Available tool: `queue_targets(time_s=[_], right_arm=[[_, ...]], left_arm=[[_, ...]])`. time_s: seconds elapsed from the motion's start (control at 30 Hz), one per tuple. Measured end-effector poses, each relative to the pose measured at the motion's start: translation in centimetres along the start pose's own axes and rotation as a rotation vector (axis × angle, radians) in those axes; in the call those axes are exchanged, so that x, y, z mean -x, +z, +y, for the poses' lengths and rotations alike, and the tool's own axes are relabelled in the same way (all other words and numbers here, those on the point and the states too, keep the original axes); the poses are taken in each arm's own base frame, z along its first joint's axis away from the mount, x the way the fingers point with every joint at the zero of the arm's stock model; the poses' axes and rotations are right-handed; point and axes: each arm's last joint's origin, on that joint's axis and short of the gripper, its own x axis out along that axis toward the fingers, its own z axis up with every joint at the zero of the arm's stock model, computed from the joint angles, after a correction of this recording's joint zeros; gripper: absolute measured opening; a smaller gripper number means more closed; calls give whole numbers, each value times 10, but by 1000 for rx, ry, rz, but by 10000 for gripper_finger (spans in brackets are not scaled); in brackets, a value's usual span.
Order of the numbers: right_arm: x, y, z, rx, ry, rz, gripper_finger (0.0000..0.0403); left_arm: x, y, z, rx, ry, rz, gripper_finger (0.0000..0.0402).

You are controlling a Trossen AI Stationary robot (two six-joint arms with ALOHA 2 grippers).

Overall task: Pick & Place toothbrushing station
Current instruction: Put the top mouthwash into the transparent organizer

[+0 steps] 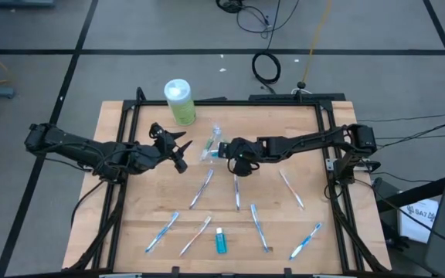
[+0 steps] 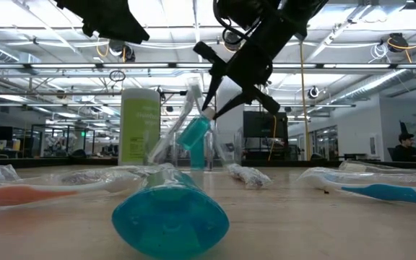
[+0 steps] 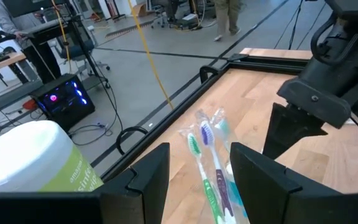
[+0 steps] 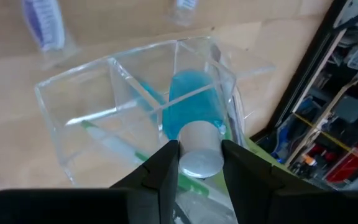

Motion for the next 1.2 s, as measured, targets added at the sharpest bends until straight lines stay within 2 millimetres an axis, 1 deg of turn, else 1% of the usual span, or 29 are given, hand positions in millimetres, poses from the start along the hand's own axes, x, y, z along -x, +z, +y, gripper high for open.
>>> queue_targets(time_s=[0.27, 0.53, 0.9, 1.2], right_arm=[[-1, -3, -2, -150, -28, 7, 115], [-2, -8, -4, -214, -49, 16, 115], [-2, -8, -5, -522, -59, 8, 114], [-2, -8, -5, -512, -59, 8, 114]], left_arm=[[0, 0, 0, 0, 0, 0, 177], [0, 0, 0, 0, 0, 0, 177], [0, 0, 0, 1, 0, 0, 177], [0, 0, 0, 1, 0, 0, 177]])
